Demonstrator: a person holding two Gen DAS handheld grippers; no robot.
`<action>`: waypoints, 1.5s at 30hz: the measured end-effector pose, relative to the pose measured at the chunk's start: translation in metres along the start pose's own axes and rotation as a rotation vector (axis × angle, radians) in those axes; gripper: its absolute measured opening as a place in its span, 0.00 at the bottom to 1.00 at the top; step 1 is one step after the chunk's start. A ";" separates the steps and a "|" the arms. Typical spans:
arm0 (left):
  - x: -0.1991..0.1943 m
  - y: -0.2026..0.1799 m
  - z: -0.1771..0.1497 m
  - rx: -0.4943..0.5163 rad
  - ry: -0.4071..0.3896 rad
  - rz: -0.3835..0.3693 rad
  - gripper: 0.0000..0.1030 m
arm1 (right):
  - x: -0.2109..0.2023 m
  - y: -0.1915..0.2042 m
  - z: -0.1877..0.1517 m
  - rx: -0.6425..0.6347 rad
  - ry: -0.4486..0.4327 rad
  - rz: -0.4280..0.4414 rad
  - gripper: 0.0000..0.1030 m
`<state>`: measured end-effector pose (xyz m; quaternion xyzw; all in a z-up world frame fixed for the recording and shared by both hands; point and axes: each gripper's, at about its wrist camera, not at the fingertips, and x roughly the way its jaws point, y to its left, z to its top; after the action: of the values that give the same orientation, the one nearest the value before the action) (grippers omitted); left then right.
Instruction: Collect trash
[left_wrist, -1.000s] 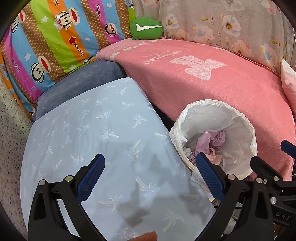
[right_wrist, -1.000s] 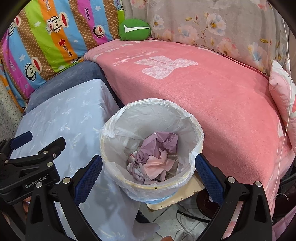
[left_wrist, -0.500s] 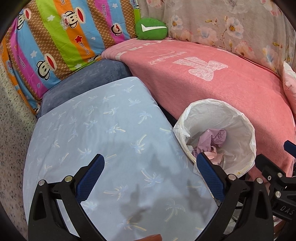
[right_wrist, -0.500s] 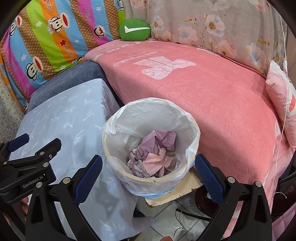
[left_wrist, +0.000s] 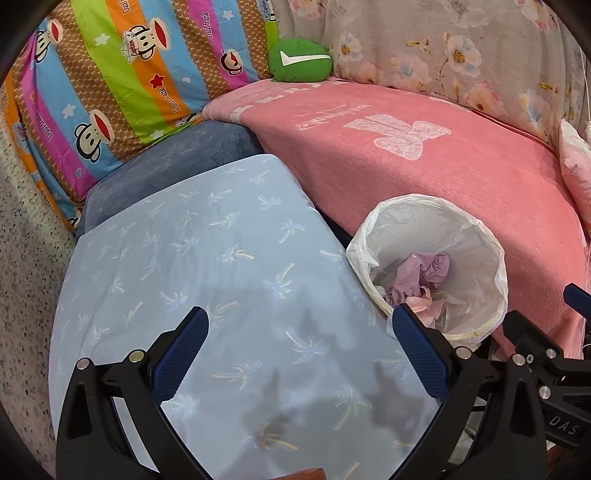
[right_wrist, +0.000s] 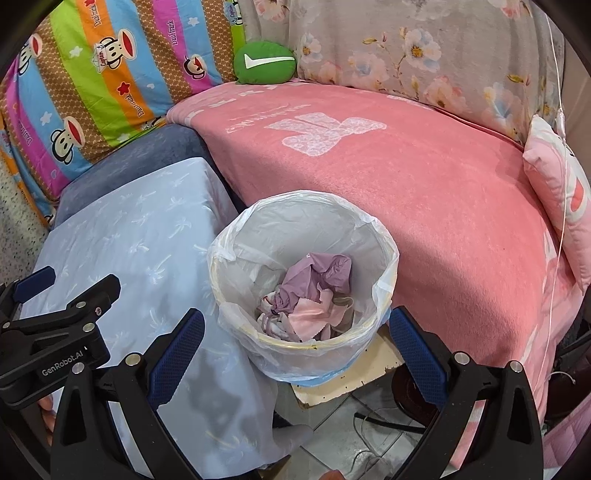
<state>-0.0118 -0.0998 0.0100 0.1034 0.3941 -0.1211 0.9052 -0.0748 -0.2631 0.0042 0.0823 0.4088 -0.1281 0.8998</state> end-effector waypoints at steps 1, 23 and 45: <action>-0.001 -0.001 0.000 0.000 -0.001 -0.001 0.93 | -0.001 0.000 -0.001 0.000 -0.003 -0.001 0.95; -0.002 -0.008 -0.002 -0.022 0.006 -0.004 0.93 | -0.007 -0.001 -0.004 0.018 -0.019 -0.017 0.95; 0.000 -0.012 -0.003 -0.020 0.013 -0.004 0.93 | -0.007 -0.004 -0.006 0.028 -0.017 -0.028 0.95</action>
<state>-0.0176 -0.1102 0.0074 0.0943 0.4014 -0.1181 0.9033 -0.0844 -0.2640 0.0055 0.0882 0.4002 -0.1471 0.9002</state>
